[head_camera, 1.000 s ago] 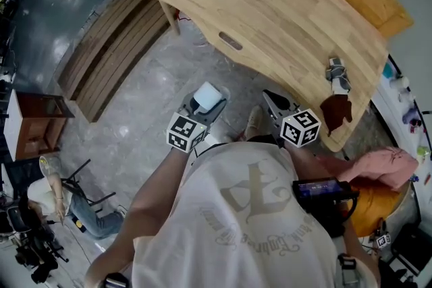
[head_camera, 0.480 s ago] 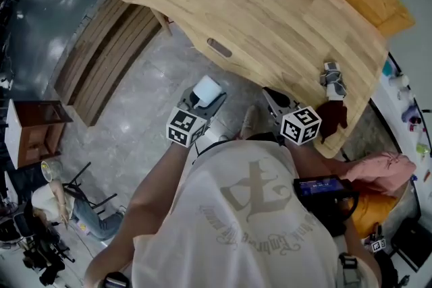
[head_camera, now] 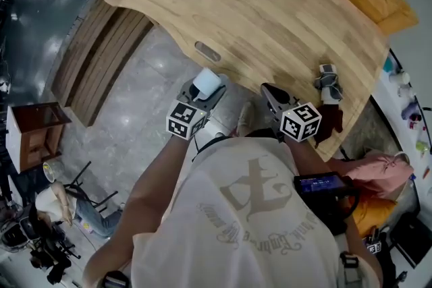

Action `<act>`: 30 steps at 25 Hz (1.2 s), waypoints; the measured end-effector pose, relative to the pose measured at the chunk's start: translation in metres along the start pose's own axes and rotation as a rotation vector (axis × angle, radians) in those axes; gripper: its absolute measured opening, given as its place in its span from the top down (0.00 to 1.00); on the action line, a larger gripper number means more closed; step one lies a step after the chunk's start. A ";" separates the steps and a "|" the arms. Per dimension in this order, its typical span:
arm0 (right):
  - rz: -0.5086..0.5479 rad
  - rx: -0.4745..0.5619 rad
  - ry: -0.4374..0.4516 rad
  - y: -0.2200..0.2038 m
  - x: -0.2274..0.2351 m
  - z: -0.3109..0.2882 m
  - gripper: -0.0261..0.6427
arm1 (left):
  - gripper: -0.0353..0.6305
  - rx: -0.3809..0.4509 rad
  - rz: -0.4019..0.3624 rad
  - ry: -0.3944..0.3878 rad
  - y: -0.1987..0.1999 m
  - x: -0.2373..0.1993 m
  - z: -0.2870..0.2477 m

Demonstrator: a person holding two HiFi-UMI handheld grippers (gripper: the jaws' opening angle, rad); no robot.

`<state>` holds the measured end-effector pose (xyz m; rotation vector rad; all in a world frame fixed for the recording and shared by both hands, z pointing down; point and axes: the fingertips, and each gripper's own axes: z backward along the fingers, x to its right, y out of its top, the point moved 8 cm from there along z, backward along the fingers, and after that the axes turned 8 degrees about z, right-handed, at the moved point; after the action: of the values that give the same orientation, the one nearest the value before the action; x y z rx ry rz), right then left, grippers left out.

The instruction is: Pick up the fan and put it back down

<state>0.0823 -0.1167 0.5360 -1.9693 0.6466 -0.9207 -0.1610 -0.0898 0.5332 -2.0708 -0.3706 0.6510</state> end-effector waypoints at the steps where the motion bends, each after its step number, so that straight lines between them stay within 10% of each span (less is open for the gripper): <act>1: -0.003 -0.003 -0.001 0.001 0.005 0.000 0.94 | 0.59 -0.005 0.001 0.000 0.001 -0.001 -0.006; 30: -0.118 -0.031 -0.113 -0.006 0.126 0.026 0.94 | 0.59 -0.114 -0.021 -0.096 0.029 -0.004 -0.193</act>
<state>0.1784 -0.1920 0.5772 -2.0887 0.4880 -0.8673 -0.0526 -0.2390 0.5977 -2.1450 -0.4942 0.7328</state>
